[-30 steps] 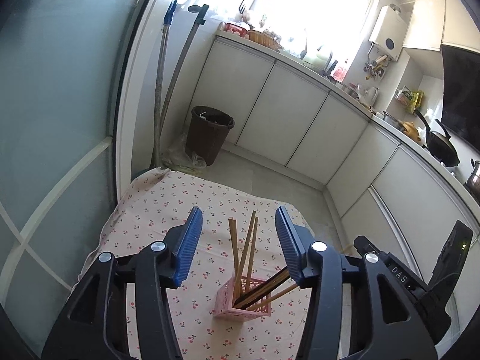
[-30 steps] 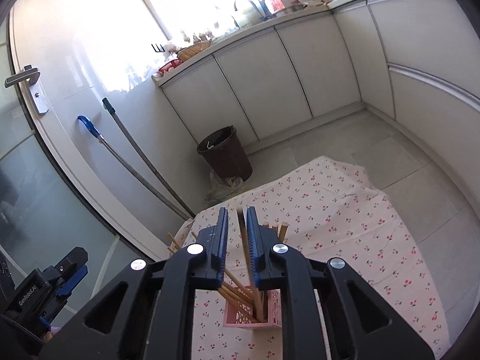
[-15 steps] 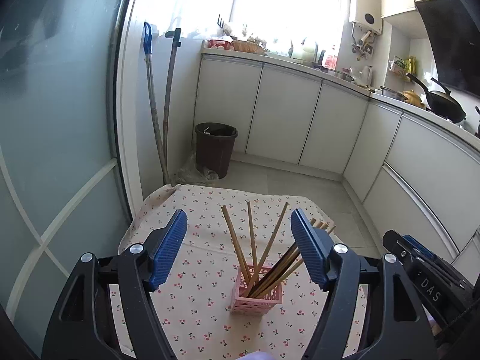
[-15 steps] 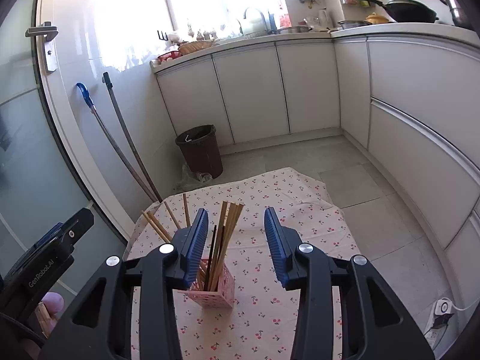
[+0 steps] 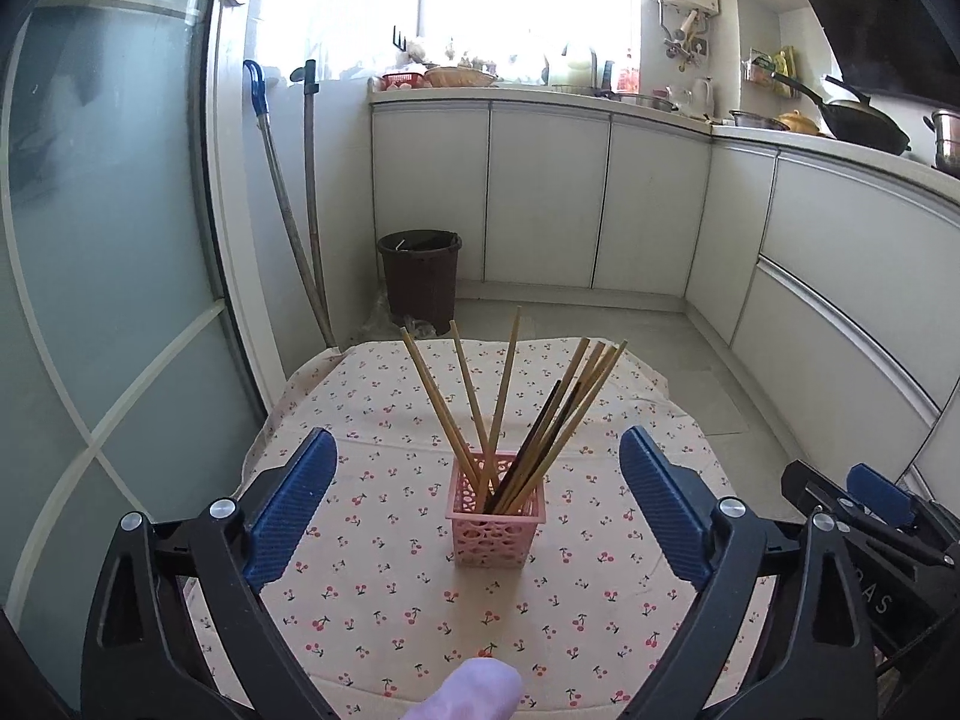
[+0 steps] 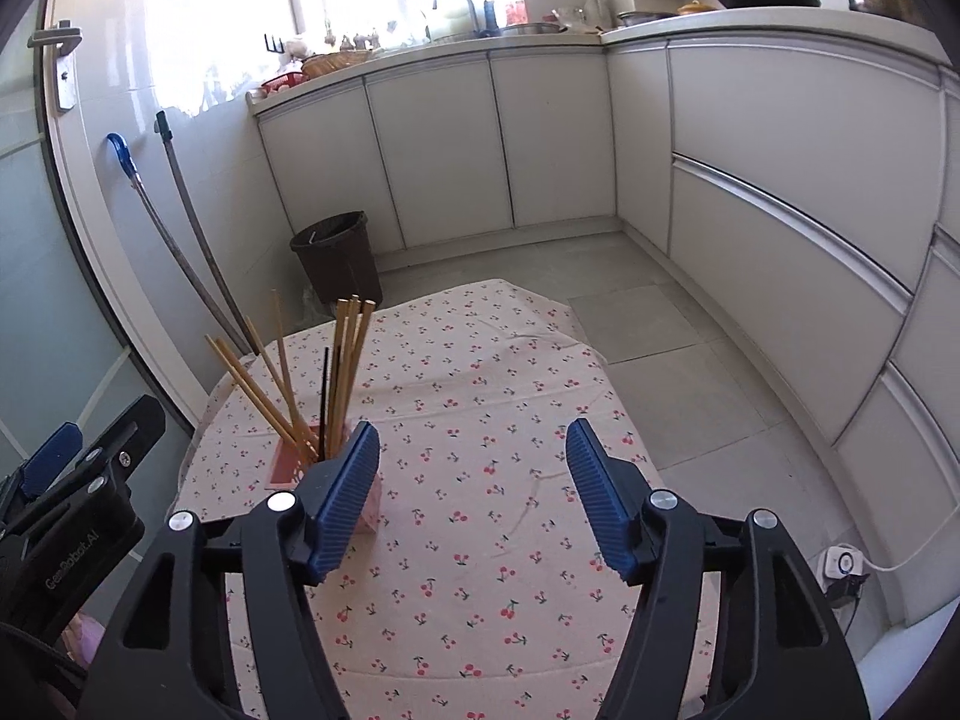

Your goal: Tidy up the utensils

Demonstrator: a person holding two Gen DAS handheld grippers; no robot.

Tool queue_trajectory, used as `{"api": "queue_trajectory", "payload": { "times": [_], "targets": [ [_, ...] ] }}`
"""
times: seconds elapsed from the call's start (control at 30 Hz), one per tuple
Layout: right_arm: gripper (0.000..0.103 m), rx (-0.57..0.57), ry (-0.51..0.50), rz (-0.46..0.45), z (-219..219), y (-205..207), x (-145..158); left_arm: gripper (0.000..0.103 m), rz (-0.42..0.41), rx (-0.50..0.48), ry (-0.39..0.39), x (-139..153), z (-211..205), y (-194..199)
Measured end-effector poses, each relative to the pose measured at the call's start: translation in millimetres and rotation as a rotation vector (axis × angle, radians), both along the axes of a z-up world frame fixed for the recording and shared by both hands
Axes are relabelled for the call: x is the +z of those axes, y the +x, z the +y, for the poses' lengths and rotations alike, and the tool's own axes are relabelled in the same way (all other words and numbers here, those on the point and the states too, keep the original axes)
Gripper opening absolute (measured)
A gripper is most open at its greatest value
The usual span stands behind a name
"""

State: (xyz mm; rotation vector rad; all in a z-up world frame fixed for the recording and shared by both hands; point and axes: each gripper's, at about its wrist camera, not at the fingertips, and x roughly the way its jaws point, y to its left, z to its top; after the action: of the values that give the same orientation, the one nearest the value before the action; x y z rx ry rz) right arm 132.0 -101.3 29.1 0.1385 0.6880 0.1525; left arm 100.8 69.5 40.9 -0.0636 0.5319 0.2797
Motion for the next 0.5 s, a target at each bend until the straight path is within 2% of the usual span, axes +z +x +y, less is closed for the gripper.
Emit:
{"api": "queue_trajectory", "payload": {
  "times": [0.27, 0.4, 0.5],
  "targets": [
    [0.079, -0.090, -0.041, -0.007, -21, -12, -9, 0.096, -0.003, -0.020, 0.080, -12, -24, -7],
    [0.086, -0.149, -0.098, -0.037, -30, -18, -12, 0.096, -0.038, -0.013, 0.075, -12, -27, -10],
    [0.095, -0.192, -0.124, -0.069, -34, -22, -11, 0.096, -0.049, 0.001, 0.076, -13, -30, -9]
  ]
}}
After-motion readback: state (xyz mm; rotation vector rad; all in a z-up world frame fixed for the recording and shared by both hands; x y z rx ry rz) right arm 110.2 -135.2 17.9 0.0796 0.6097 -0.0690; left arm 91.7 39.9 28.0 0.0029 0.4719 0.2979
